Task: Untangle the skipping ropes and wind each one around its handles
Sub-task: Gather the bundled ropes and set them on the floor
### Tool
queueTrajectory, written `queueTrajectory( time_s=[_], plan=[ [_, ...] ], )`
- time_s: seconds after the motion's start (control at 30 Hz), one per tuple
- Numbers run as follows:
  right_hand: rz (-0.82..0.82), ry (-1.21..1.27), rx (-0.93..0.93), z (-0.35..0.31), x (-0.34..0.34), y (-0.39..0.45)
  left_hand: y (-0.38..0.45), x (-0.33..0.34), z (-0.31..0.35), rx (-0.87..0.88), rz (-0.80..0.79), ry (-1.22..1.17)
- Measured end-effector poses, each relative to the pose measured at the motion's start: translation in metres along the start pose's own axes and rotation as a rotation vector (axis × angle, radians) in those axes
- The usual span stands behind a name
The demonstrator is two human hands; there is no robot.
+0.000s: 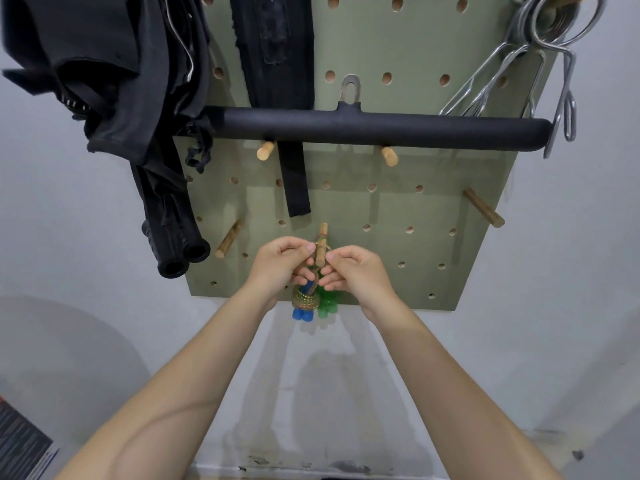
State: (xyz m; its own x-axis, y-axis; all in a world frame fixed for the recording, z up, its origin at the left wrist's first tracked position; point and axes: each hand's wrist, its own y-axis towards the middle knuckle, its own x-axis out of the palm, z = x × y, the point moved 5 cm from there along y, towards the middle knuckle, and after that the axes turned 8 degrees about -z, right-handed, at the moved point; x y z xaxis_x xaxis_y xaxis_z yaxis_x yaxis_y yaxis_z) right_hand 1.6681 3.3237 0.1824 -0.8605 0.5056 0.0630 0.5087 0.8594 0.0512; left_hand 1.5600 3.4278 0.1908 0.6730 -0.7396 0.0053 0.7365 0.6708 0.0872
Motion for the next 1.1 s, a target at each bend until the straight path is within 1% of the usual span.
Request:
queueTrajectory(
  time_s=[0.07,0.2,0.47,0.6,0.7,0.8,0.9,1.0,1.1],
  plan=[
    [-0.015,0.027,0.021,0.0,0.002,0.009,0.009,-0.003,0.0,0.01,0.029,-0.006],
    [-0.006,0.079,0.018,-0.001,0.0,0.024,0.025,-0.001,-0.003,0.028,0.028,-0.038],
    [-0.056,0.188,0.016,-0.003,-0.003,0.044,0.047,-0.001,-0.013,-0.014,0.105,-0.077],
    [-0.09,0.172,0.025,0.0,-0.005,0.045,0.048,-0.001,-0.012,0.0,0.124,0.011],
    [-0.067,0.098,0.036,0.005,-0.003,0.035,0.038,-0.001,-0.012,0.01,0.106,0.087],
    [-0.026,0.023,0.046,0.013,0.001,0.009,0.01,-0.014,-0.013,0.015,0.092,0.192],
    [0.007,-0.077,0.056,0.026,0.009,-0.035,-0.037,-0.036,-0.017,0.031,0.098,0.331],
    [0.037,-0.206,0.06,0.05,0.03,-0.098,-0.106,-0.052,-0.035,0.032,0.003,0.405],
    [0.032,-0.304,0.095,0.082,0.065,-0.164,-0.178,-0.07,-0.069,-0.023,-0.096,0.358]
  ],
)
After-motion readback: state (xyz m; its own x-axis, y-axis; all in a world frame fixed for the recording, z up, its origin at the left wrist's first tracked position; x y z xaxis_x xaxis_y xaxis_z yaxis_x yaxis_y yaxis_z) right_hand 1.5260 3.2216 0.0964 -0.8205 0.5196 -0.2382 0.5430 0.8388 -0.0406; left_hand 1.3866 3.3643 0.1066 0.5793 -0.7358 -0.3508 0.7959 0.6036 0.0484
